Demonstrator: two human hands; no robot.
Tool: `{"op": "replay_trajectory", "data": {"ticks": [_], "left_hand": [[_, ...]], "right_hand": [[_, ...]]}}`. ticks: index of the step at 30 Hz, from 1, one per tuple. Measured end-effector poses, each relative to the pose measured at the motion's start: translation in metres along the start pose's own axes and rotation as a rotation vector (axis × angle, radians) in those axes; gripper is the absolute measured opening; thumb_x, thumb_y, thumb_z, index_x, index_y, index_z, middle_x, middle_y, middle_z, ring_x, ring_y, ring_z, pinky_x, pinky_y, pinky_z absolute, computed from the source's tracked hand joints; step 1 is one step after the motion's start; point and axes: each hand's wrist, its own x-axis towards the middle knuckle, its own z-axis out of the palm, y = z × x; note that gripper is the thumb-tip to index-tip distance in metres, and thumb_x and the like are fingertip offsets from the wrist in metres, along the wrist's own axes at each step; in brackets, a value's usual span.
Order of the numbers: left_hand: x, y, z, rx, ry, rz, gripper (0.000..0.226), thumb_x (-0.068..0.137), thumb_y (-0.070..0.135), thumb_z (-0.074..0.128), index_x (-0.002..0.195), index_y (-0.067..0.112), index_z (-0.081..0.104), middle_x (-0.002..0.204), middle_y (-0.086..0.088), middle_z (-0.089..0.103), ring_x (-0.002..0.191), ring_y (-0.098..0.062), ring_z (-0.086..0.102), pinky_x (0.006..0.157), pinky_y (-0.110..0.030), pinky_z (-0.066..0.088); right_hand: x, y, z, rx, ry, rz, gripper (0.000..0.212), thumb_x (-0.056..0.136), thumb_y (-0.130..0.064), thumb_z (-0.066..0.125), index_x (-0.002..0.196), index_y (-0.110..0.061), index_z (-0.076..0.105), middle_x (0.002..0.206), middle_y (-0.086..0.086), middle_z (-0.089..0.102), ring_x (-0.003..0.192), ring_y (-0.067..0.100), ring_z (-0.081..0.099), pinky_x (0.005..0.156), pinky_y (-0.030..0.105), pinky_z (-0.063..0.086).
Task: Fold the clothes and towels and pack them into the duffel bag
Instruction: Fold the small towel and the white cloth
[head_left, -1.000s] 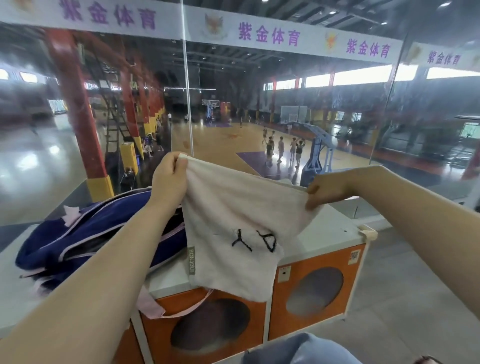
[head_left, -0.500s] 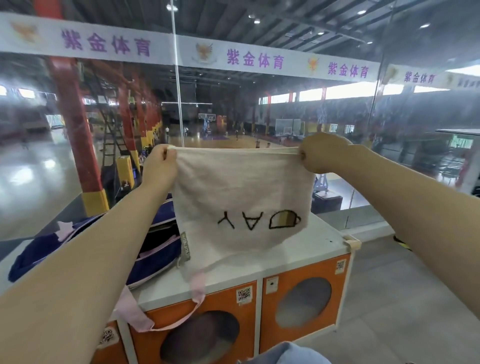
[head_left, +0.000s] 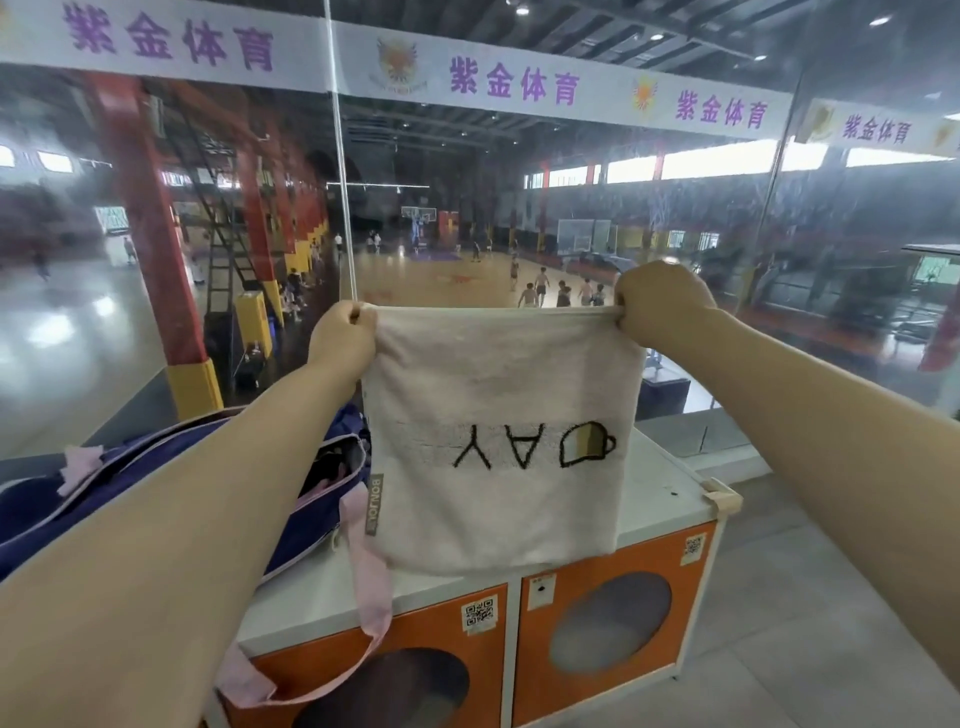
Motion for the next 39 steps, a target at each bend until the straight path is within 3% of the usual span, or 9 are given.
{"op": "replay_trajectory", "data": {"ticks": [5,10,15,19,23,25,28,32,39], "left_hand": [[0.028,0.014,0.005,-0.054,0.059,0.091,0.023,0.096,0.029,0.04,0.096,0.017,0.059,0.093,-0.006,0.061,0.095,-0.032,0.061,0.079,-0.04,0.05],[0.014,0.016,0.003,-0.085,0.1,0.149,0.023,0.097,0.029,0.04,0.105,0.018,0.059,0.101,-0.001,0.059,0.098,-0.025,0.059,0.091,-0.046,0.051],[-0.056,-0.031,0.013,-0.006,-0.008,0.152,0.026,0.102,0.024,0.04,0.116,0.011,0.058,0.108,-0.005,0.06,0.098,-0.02,0.054,0.079,-0.032,0.039],[-0.114,-0.079,0.017,0.012,-0.079,0.098,0.03,0.103,0.025,0.042,0.122,0.008,0.058,0.117,-0.007,0.061,0.104,-0.02,0.054,0.085,-0.028,0.037],[-0.158,-0.104,0.014,-0.012,-0.147,0.059,0.026,0.103,0.028,0.043,0.118,0.015,0.06,0.113,-0.002,0.062,0.105,-0.019,0.056,0.086,-0.031,0.041],[-0.172,-0.104,0.01,-0.046,-0.143,0.029,0.026,0.103,0.027,0.043,0.119,0.016,0.06,0.113,0.003,0.06,0.104,-0.013,0.053,0.084,-0.027,0.038],[-0.181,-0.107,0.005,-0.08,-0.123,0.051,0.024,0.103,0.027,0.043,0.118,0.019,0.06,0.11,0.006,0.06,0.101,-0.009,0.053,0.077,-0.017,0.038],[-0.177,-0.11,0.004,-0.104,-0.103,0.063,0.019,0.103,0.025,0.039,0.11,0.021,0.057,0.101,0.004,0.059,0.091,-0.002,0.053,0.073,-0.015,0.039],[-0.12,-0.116,0.028,-0.057,-0.047,0.067,0.023,0.102,0.029,0.04,0.109,0.017,0.057,0.102,0.002,0.06,0.093,-0.013,0.054,0.073,-0.024,0.04]], "right_hand": [[0.029,0.007,0.001,0.0,0.099,0.006,0.017,0.088,-0.003,0.051,0.093,-0.003,0.068,0.087,0.011,0.064,0.082,0.029,0.062,0.064,0.031,0.043],[0.015,0.008,0.002,-0.025,0.125,0.055,0.019,0.086,0.0,0.054,0.095,-0.005,0.069,0.087,0.012,0.065,0.08,0.029,0.063,0.062,0.032,0.044],[-0.049,-0.006,0.043,0.016,-0.133,-0.001,0.022,0.087,-0.003,0.056,0.107,-0.007,0.064,0.092,0.01,0.061,0.089,0.029,0.063,0.075,0.035,0.052],[-0.112,-0.014,0.076,-0.042,-0.264,-0.153,0.03,0.093,-0.008,0.051,0.123,-0.008,0.054,0.12,0.008,0.064,0.109,0.024,0.063,0.087,0.03,0.048],[-0.165,-0.017,0.098,0.069,-0.415,-0.14,0.024,0.092,-0.01,0.049,0.11,-0.017,0.063,0.111,0.001,0.063,0.106,0.023,0.061,0.063,0.022,0.038],[-0.18,-0.018,0.103,0.144,-0.388,-0.099,0.021,0.091,-0.016,0.053,0.104,-0.024,0.067,0.105,-0.003,0.057,0.101,0.018,0.058,0.063,0.023,0.034],[-0.19,-0.016,0.107,0.118,-0.296,-0.149,0.017,0.09,-0.031,0.056,0.101,-0.036,0.068,0.112,-0.009,0.052,0.105,0.014,0.048,0.076,0.031,0.046],[-0.179,-0.011,0.097,0.255,-0.45,-0.116,0.012,0.09,-0.029,0.048,0.098,-0.027,0.057,0.098,-0.002,0.06,0.084,0.017,0.056,0.077,0.037,0.052],[-0.115,-0.002,0.109,0.487,-0.325,-0.005,0.015,0.091,-0.03,0.059,0.096,-0.016,0.063,0.095,0.001,0.062,0.079,0.017,0.055,0.066,0.025,0.043]]}}
